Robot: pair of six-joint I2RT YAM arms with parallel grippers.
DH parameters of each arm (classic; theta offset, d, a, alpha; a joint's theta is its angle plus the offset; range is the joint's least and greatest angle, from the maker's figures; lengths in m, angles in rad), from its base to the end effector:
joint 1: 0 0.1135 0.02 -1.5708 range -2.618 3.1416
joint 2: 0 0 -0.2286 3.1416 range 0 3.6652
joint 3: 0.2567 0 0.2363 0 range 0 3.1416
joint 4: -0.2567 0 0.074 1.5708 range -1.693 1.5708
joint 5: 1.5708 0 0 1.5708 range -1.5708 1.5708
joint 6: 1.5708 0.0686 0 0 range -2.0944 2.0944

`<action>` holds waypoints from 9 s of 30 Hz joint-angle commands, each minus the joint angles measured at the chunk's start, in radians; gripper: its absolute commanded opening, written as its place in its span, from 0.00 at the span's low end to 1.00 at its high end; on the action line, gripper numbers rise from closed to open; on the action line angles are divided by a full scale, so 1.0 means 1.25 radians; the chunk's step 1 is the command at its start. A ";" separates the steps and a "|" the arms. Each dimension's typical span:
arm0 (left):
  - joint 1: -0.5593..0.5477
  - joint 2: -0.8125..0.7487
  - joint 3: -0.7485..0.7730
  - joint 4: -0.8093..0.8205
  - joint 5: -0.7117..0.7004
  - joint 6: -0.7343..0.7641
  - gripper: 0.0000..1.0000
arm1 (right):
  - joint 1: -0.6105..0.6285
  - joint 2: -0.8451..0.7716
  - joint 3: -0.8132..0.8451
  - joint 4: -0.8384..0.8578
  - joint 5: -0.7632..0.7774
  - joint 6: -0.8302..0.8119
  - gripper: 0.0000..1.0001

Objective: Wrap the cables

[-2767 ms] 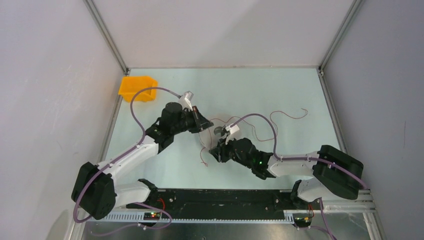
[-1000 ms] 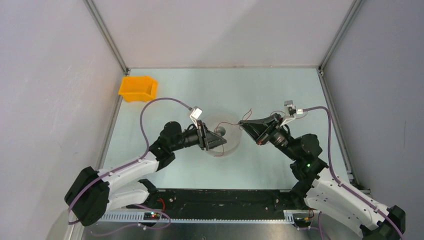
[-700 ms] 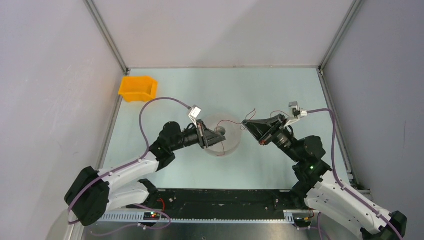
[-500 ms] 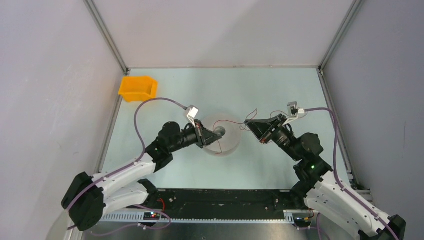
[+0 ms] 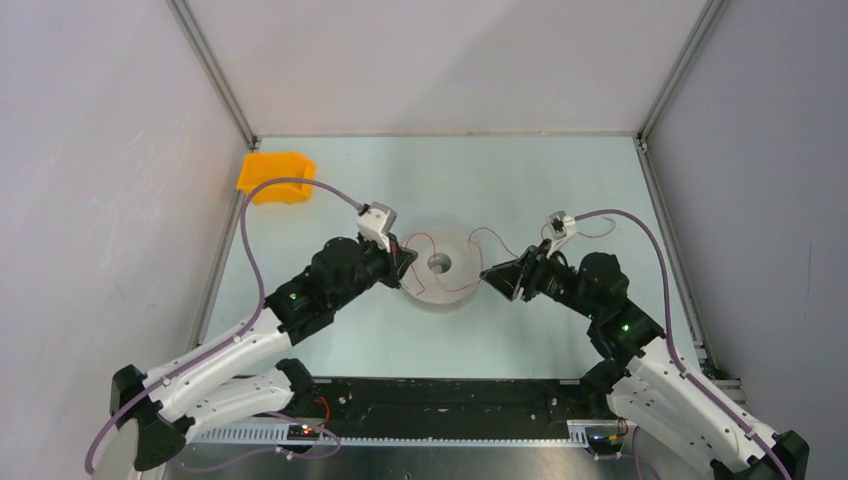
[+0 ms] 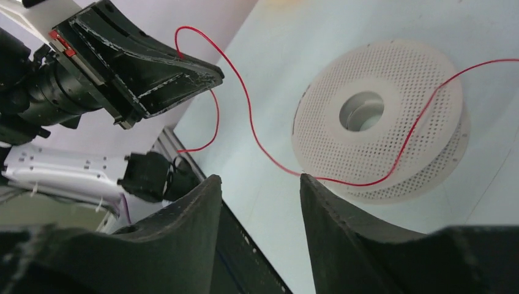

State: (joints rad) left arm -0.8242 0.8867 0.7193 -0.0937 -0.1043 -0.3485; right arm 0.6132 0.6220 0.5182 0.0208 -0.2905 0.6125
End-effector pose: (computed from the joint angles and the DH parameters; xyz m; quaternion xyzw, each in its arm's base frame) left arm 0.1739 -0.1774 0.2750 0.1558 0.7772 -0.3021 0.5295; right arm 0.1580 0.1352 0.2711 -0.0983 0.7281 0.4725 0.4868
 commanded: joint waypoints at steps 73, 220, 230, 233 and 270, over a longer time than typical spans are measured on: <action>-0.173 -0.036 0.010 -0.012 -0.134 0.194 0.00 | -0.004 0.192 0.148 0.211 -0.258 -0.215 0.01; -0.120 0.017 0.040 -0.108 0.107 0.285 0.29 | -0.080 0.057 0.170 -0.029 0.079 -0.393 0.00; -0.106 -0.067 0.101 -0.122 -0.049 0.210 0.61 | -0.088 0.121 0.133 0.208 0.110 -0.590 0.00; -0.067 -0.085 0.117 -0.159 -0.061 0.198 0.64 | -0.134 0.197 0.132 0.315 0.047 -0.642 0.00; 0.169 -0.075 -0.034 -0.167 0.174 -0.015 0.54 | -0.083 0.612 0.204 0.608 -0.750 -0.957 0.00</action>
State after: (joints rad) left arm -0.6212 0.8005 0.6830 -0.3523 0.1047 -0.3511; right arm 0.4961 1.4376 0.7383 0.9958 -1.2274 -0.4072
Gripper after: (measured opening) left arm 0.538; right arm 0.009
